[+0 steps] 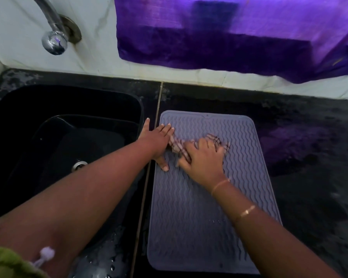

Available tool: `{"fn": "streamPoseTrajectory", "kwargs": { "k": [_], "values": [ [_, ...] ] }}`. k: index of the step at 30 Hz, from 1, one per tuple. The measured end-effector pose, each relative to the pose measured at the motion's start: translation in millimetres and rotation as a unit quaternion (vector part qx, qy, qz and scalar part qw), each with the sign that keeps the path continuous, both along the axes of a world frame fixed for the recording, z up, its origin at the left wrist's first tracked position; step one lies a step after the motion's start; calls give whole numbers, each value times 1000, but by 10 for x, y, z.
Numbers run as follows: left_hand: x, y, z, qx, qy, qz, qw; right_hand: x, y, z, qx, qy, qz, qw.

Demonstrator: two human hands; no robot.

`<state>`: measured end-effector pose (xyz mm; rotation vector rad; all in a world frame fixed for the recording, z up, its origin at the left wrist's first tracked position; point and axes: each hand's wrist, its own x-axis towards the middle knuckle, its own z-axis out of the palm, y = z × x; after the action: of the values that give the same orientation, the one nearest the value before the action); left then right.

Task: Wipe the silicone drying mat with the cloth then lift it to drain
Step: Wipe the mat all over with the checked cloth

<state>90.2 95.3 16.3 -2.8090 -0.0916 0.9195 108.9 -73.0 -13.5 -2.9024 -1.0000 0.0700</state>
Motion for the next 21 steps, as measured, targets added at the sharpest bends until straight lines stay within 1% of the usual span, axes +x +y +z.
{"fn": "streamPoseTrajectory", "kwargs": {
  "k": [3, 5, 7, 9, 10, 11, 12, 14, 15, 16, 18, 21],
  "values": [
    [5, 3, 1, -3, 0, -1, 1000, -190, -228, -25, 40, 2, 40, 998],
    [5, 9, -13, 1, -2, -2, 1000, -149, -287, 28, 99, 38, 55, 993],
    [8, 5, -22, 6, 0, -1, 1000, 54, -234, 144, 156, 60, 58, 984],
    [21, -12, -15, 22, 6, -8, 1000, 364, -64, 277, 197, 28, 54, 979],
    [29, -22, -5, 30, 11, -11, 999, 531, 46, 326, 201, 23, 45, 978],
    [34, -33, 7, 35, 17, -11, 999, 687, 151, 348, 187, 37, 34, 981],
    [38, -42, 17, 38, 23, -9, 999, 811, 248, 344, 149, 71, 24, 986],
    [41, -52, 24, 49, 27, -9, 998, 905, 373, 261, 25, 148, 22, 989],
    [41, -53, 26, 54, 27, -11, 998, 883, 395, 207, -21, 153, 31, 987],
    [38, -55, 27, 56, 28, -12, 998, 813, 389, 162, -41, 136, 42, 989],
    [30, -54, 25, 52, 27, -9, 998, 582, 313, 134, -23, 83, 63, 994],
    [19, -51, 27, 50, 20, -4, 999, 187, 74, 115, -6, 74, 119, 990]
  ]
}}
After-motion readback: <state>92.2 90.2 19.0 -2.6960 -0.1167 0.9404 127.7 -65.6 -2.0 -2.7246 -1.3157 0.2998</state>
